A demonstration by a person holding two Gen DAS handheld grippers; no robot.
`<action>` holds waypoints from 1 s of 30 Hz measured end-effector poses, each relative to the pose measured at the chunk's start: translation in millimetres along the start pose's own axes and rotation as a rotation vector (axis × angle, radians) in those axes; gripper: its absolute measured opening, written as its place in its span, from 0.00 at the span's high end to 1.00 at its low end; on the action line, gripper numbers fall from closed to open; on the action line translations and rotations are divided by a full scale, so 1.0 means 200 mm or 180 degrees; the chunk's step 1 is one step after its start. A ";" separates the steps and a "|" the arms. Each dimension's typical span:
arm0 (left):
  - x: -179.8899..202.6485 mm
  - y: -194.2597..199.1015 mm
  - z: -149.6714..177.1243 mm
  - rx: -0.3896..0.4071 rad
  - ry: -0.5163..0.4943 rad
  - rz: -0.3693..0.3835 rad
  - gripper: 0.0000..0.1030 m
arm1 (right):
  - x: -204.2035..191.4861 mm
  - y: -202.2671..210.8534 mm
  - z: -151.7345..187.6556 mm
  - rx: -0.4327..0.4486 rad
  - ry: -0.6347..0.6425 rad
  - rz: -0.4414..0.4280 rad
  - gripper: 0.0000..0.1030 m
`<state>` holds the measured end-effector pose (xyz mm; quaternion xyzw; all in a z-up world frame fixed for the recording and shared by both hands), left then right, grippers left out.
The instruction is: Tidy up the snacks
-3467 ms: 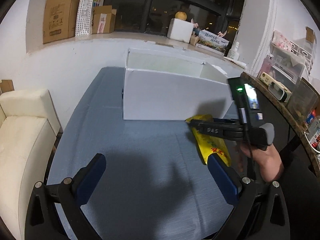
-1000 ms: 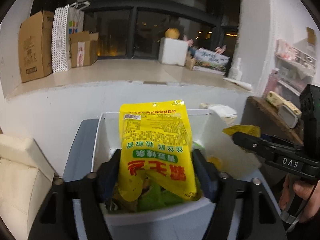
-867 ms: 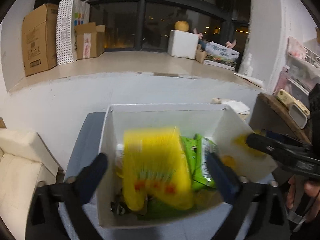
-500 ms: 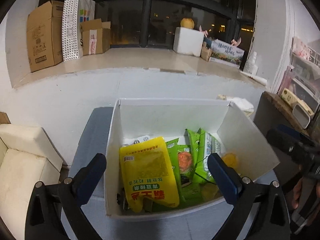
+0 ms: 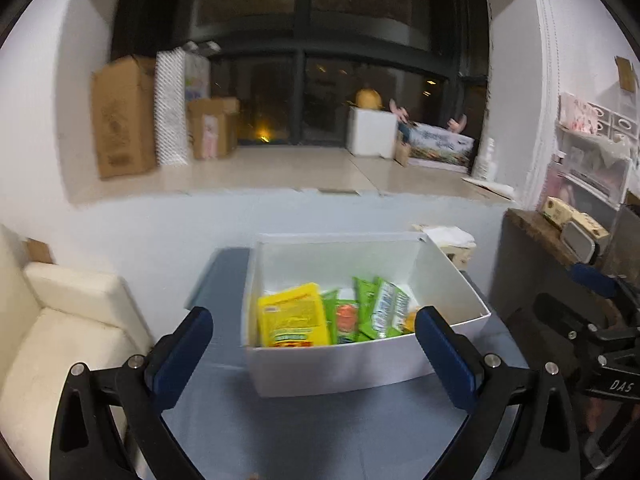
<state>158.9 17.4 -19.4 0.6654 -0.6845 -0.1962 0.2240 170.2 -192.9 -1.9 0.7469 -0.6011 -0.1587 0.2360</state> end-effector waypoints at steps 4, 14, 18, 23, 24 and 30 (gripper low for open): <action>0.06 0.21 0.07 0.0100 -0.0016 0.0160 0.00 | -0.04 0.16 0.04 0.0039 0.0091 0.0071 0.00; 0.12 0.50 0.32 -0.0098 0.0017 0.0224 0.00 | -0.03 0.46 0.34 -0.0154 -0.0374 -0.0487 0.00; 0.12 0.56 0.40 -0.0196 0.0047 0.0215 0.00 | -0.01 0.52 0.43 -0.0228 -0.0470 -0.0487 0.00; 0.13 0.60 0.45 -0.0226 0.0011 0.0191 0.00 | -0.04 0.56 0.41 -0.0207 -0.0395 -0.0460 0.00; 0.13 0.61 0.46 -0.0209 0.0006 0.0184 0.00 | -0.05 0.57 0.41 -0.0200 -0.0387 -0.0465 0.00; 0.13 0.63 0.45 -0.0204 0.0025 0.0185 0.00 | -0.08 0.59 0.41 -0.0184 -0.0319 -0.0468 0.00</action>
Point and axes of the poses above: each gripper's, at about its wrist camera, not at the fingertips, and y roughly against the way its jaws point, x to its right, z to its underside, the point moved 3 cm from there along -y, roughly the way its jaws point, and after that the axes turned 5 degrees about -x, right-handed, at the moved point
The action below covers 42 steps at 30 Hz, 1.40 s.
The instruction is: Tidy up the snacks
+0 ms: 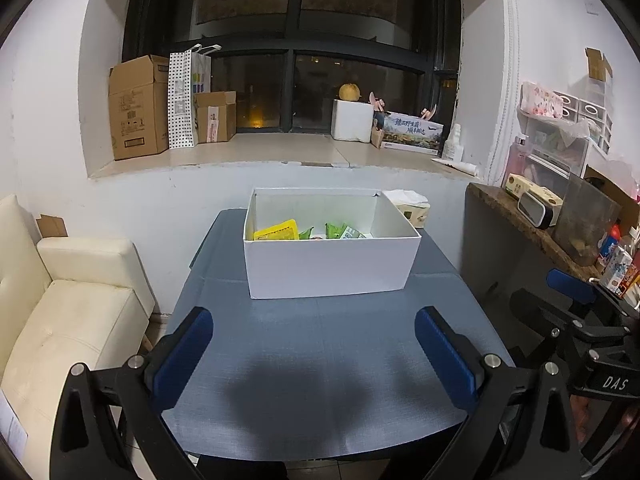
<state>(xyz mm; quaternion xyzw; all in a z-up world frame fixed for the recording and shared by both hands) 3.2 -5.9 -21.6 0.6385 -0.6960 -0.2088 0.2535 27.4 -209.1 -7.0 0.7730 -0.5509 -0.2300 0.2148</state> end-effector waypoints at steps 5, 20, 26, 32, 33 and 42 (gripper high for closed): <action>0.00 -0.01 0.00 -0.0032 0.0003 0.0002 0.00 | 0.01 -0.01 0.00 -0.0018 0.0000 0.0002 0.00; 0.03 -0.02 0.01 -0.0070 -0.0014 0.0026 0.00 | 0.01 -0.01 0.01 -0.0051 -0.0007 0.0002 0.00; 0.04 -0.01 0.01 -0.0064 -0.0034 0.0039 0.00 | 0.01 -0.01 0.02 -0.0056 -0.0028 -0.0004 0.00; 0.03 -0.02 0.01 -0.0089 -0.0014 0.0055 0.00 | 0.01 -0.01 0.01 -0.0050 -0.0034 -0.0003 0.00; 0.02 -0.02 0.01 -0.0093 -0.0007 0.0066 0.00 | 0.01 -0.01 0.01 -0.0051 -0.0036 -0.0008 0.00; 0.02 -0.01 0.01 -0.0096 -0.0001 0.0039 0.00 | 0.00 -0.01 0.02 -0.0067 -0.0032 -0.0015 0.00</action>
Point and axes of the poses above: each gripper's, at about its wrist camera, not at the fingertips, and y roughly against the way its jaws point, x to its right, z to its underside, the point moved 3 cm from there along -y, roughly the way its jaws point, and after that the axes turned 5 degrees about -x, right-handed, at the moved point
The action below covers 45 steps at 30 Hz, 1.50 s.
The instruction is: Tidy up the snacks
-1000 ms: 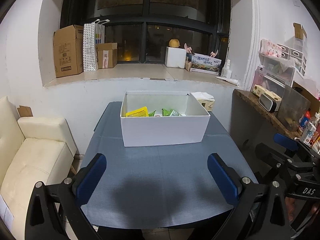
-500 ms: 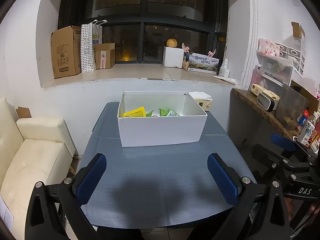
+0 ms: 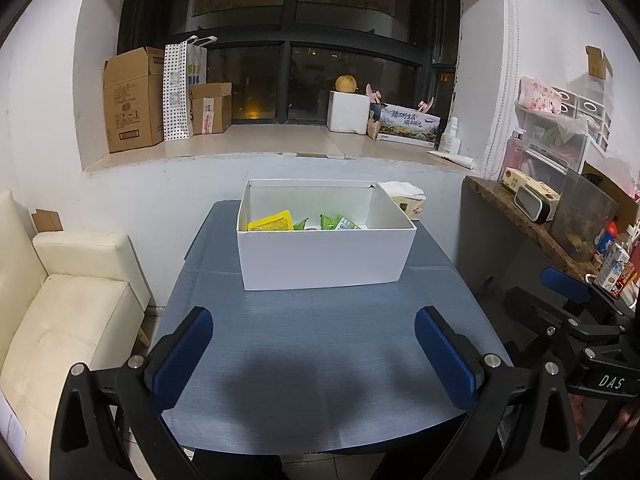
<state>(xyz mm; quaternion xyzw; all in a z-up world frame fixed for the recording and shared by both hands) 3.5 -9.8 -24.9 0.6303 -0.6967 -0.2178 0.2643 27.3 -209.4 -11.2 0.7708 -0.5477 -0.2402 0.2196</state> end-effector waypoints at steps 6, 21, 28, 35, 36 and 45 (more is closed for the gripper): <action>0.00 0.00 0.00 -0.0008 -0.0016 -0.0005 0.00 | -0.01 0.00 0.00 -0.0002 0.0020 -0.0013 0.00; 0.00 -0.01 0.01 -0.0011 -0.0024 -0.0019 0.00 | -0.01 -0.01 0.01 -0.0012 0.0019 -0.0046 0.00; 0.01 -0.02 0.02 -0.0017 -0.0034 -0.0013 0.00 | -0.01 0.00 0.02 -0.0003 -0.0002 -0.0047 0.00; 0.00 -0.01 0.02 -0.0023 -0.0021 -0.0010 0.00 | 0.01 0.00 0.01 -0.0002 -0.0035 -0.0037 0.00; 0.00 -0.01 0.02 -0.0024 -0.0022 -0.0010 0.00 | 0.00 0.00 0.01 -0.0003 -0.0036 -0.0035 0.00; -0.01 -0.01 0.01 -0.0044 -0.0024 -0.0006 0.00 | 0.01 0.01 0.01 0.0002 -0.0035 -0.0039 0.00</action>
Point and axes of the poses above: each gripper's, at about its wrist camera, not at the fingertips, and y roughly against the way its jaws point, x to its right, z to its underside, the point moved 3 cm from there along -y, roughly the way its jaws point, and after that the axes turned 5 degrees about -x, right-handed, at the moved point
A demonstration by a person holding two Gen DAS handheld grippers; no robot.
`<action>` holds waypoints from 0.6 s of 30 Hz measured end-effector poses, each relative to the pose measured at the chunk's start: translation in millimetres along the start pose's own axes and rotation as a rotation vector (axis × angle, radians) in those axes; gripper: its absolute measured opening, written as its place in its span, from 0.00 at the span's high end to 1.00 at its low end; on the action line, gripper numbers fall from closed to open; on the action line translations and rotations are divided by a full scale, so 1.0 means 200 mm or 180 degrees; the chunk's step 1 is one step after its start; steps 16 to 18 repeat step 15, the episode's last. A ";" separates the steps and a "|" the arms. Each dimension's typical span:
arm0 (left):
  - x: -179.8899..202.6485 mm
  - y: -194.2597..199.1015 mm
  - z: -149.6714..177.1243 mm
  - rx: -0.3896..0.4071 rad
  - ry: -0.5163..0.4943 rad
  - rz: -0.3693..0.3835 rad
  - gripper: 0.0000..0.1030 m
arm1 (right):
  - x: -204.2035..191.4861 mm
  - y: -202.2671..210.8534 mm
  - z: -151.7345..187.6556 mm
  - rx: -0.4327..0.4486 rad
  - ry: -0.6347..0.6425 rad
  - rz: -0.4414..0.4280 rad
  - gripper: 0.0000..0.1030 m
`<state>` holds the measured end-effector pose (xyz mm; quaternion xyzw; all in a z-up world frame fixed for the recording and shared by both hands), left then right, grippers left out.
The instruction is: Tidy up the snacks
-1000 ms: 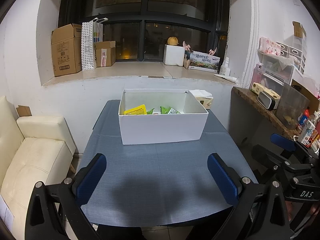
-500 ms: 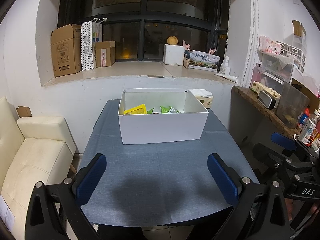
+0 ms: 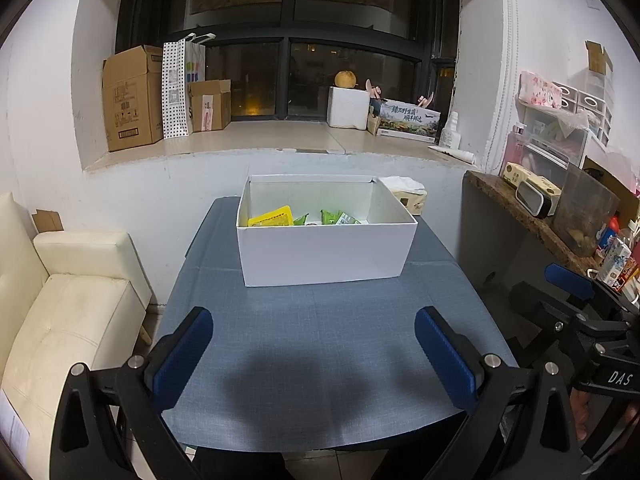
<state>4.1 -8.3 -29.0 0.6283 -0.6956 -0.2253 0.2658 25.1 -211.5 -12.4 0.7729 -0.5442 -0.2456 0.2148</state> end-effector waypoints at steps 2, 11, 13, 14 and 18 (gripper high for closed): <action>0.00 0.00 0.00 0.0002 0.0004 -0.0004 0.00 | 0.00 0.00 0.00 -0.0006 -0.0002 0.0004 0.00; 0.02 0.00 0.00 0.0001 0.0000 0.0024 0.00 | 0.00 -0.01 -0.01 -0.0014 0.0009 0.0013 0.00; 0.02 0.00 0.00 0.0006 0.0014 0.0050 0.00 | 0.00 -0.01 -0.01 -0.0017 0.0008 0.0010 0.00; 0.02 0.00 0.00 0.0006 0.0010 0.0061 0.00 | -0.01 -0.01 -0.01 -0.0016 0.0013 0.0012 0.00; 0.02 0.00 0.00 0.0002 -0.0003 0.0071 0.00 | -0.01 -0.01 -0.01 -0.0015 0.0012 0.0011 0.00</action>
Point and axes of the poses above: each gripper's, at about its wrist camera, not at the fingertips, and y roughly against the way its jaws point, x to its right, z to its underside, the point moved 3 cm from there along -y, roughly the way its jaws point, and after that the axes turned 5 degrees about -x, right-handed, at the moved point
